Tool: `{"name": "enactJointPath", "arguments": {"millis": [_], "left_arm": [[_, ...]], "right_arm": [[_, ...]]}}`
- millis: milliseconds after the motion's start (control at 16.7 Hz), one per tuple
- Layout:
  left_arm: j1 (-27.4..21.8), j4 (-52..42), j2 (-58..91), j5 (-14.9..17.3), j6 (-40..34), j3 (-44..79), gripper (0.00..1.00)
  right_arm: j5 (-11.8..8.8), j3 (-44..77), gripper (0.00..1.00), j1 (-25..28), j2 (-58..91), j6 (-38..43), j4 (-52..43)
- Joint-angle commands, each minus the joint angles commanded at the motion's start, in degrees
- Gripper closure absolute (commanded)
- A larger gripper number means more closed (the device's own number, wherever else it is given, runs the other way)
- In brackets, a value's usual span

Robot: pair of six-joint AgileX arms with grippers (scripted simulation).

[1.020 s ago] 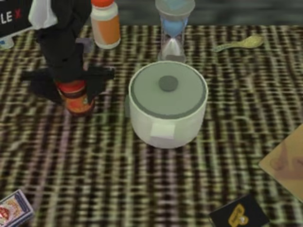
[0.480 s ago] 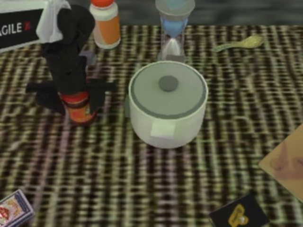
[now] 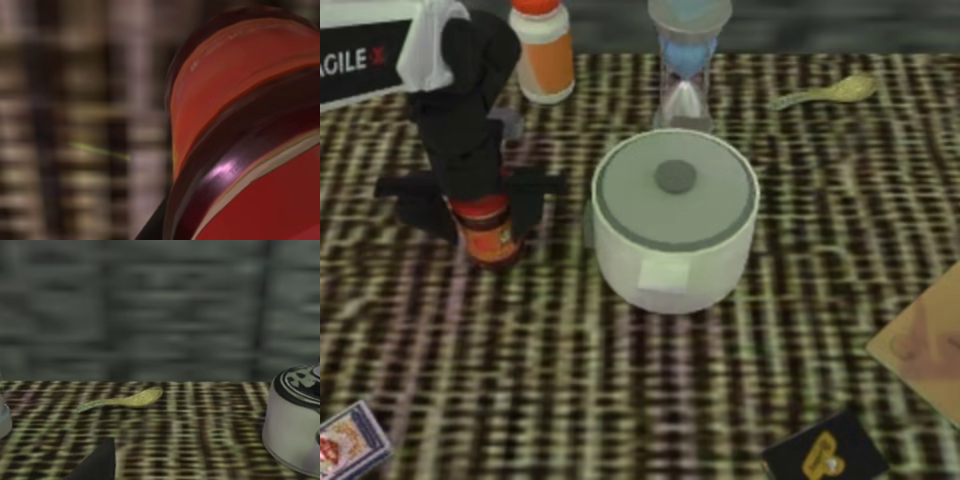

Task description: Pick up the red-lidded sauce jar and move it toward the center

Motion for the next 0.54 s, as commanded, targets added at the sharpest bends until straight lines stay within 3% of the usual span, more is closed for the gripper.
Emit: {"name": "enactJointPath", "arguments": {"millis": [180,540], "left_arm": [[0.0,0.0,0.0,0.0,0.0,0.0,0.02],[0.0,0.0,0.0,0.0,0.0,0.0,0.0]], "right_arm": [[0.0,0.0,0.0,0.0,0.0,0.0,0.0],[0.0,0.0,0.0,0.0,0.0,0.0,0.0]]}}
